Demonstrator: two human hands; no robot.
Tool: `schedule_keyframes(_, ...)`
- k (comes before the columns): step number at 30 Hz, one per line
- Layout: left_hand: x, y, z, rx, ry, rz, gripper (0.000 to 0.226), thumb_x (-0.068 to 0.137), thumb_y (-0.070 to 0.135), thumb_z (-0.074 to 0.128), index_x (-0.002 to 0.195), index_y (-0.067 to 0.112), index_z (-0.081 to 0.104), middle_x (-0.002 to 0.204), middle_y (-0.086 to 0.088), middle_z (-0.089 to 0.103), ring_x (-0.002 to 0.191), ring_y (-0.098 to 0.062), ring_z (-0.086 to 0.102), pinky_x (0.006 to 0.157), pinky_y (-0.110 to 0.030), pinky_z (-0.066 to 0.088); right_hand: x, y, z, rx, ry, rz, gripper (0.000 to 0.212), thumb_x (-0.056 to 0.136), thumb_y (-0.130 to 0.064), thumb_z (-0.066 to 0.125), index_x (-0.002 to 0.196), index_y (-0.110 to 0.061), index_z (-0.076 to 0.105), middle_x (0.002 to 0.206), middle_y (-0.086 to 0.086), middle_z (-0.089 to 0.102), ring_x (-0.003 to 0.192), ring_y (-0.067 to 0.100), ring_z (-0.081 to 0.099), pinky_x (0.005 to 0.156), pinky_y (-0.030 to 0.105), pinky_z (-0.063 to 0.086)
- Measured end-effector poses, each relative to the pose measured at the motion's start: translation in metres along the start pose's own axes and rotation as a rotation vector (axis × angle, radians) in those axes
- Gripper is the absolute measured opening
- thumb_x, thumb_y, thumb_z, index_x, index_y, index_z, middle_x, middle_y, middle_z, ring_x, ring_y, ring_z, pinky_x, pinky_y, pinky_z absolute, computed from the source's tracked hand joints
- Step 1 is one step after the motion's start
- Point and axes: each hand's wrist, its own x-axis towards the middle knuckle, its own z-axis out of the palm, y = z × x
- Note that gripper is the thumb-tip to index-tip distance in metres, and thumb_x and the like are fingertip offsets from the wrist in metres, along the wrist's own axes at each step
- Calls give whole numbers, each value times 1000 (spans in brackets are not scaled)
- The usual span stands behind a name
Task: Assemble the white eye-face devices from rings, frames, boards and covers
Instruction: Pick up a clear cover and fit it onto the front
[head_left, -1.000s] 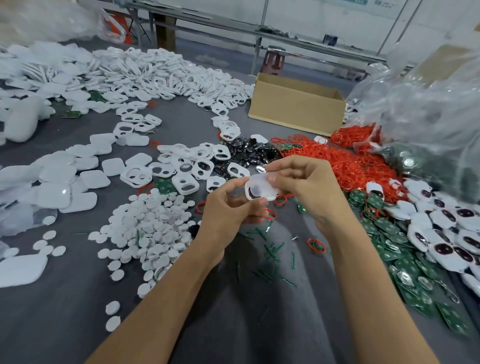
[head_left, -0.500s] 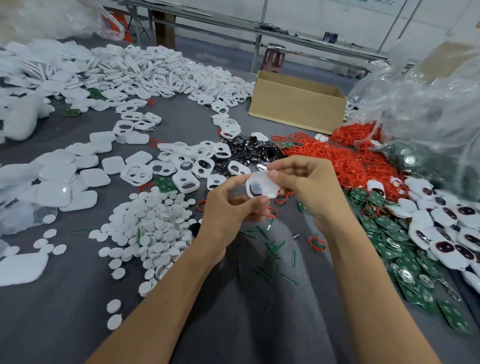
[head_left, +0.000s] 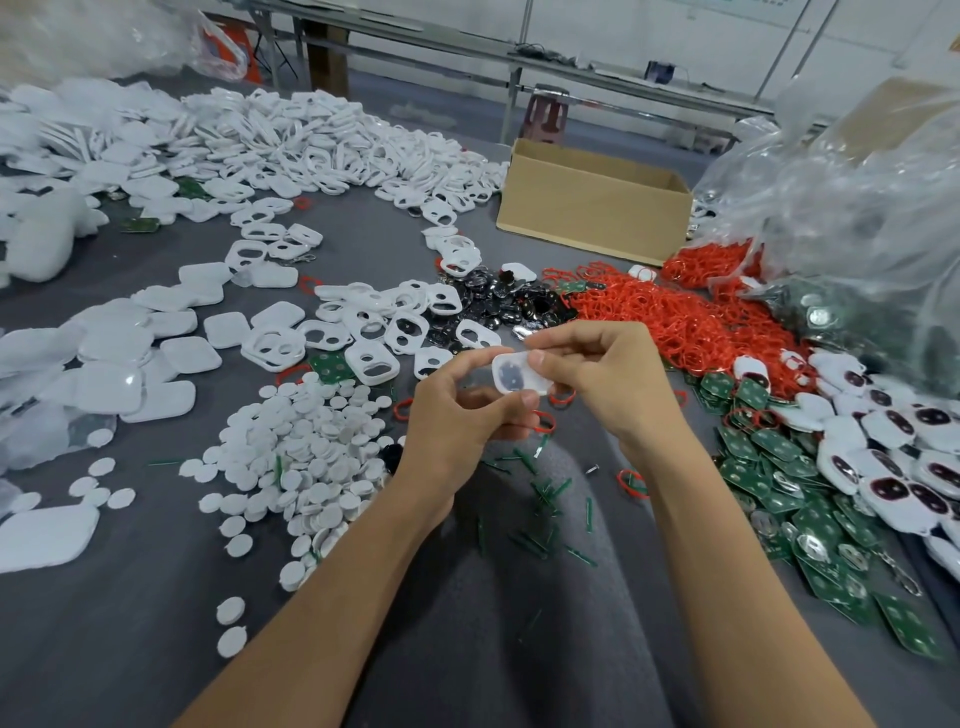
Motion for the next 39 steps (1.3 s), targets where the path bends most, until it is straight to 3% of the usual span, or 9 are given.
schedule_keyframes(10, 1, -1, 0, 5, 8, -4, 39, 75, 2, 79, 106, 21, 67, 77, -11, 75, 66, -20, 71, 60, -26, 57, 0, -2, -7, 172, -12, 61, 13, 82, 2, 69, 82, -11, 74, 55, -1, 66, 46, 10, 52, 52, 18, 46)
schedule_keyframes(15, 0, -1, 1, 8, 7, 8, 37, 75, 2, 79, 104, 22, 68, 77, -15, 74, 64, -22, 70, 61, -27, 57, -1, -1, -3, 159, -14, 57, 13, 82, 4, 68, 82, -8, 73, 52, -4, 64, 44, 8, 52, 52, 21, 44)
schedule_keyframes(20, 0, -1, 1, 14, 13, 7, 38, 75, 2, 79, 107, 19, 68, 78, -16, 74, 65, -23, 71, 61, -28, 58, -2, 1, 1, 132, 6, 61, 18, 82, 3, 68, 78, -13, 74, 52, -3, 65, 44, 9, 53, 59, 34, 41)
schedule_keyframes(26, 0, -1, 1, 21, 20, 5, 38, 74, 5, 81, 104, 23, 68, 80, -16, 74, 68, -25, 71, 65, -31, 59, -1, 2, 0, 84, 25, 52, 18, 81, 1, 69, 78, -15, 75, 56, -2, 67, 47, 11, 56, 57, 33, 43)
schedule_keyframes(32, 1, -1, -1, 22, 21, 4, 40, 74, 4, 80, 110, 17, 67, 81, -14, 75, 69, -24, 71, 64, -29, 58, 0, 2, 4, -63, 56, -13, 14, 77, -4, 76, 78, -18, 75, 61, -1, 68, 48, 10, 59, 57, 27, 49)
schedule_keyframes(37, 0, -1, 0, 9, 16, 4, 38, 75, 2, 79, 109, 14, 67, 80, -13, 75, 66, -22, 71, 63, -29, 58, 1, 2, 6, -263, 82, -88, 19, 71, -10, 82, 86, -17, 73, 73, 4, 64, 61, 19, 61, 66, 38, 57)
schedule_keyframes(39, 0, -1, -1, 6, 11, 6, 36, 76, 2, 79, 107, 15, 67, 81, -14, 75, 66, -22, 71, 63, -29, 58, 1, 3, 8, -321, 93, -119, 17, 71, -12, 81, 83, -19, 72, 70, -1, 62, 59, 15, 57, 65, 35, 55)
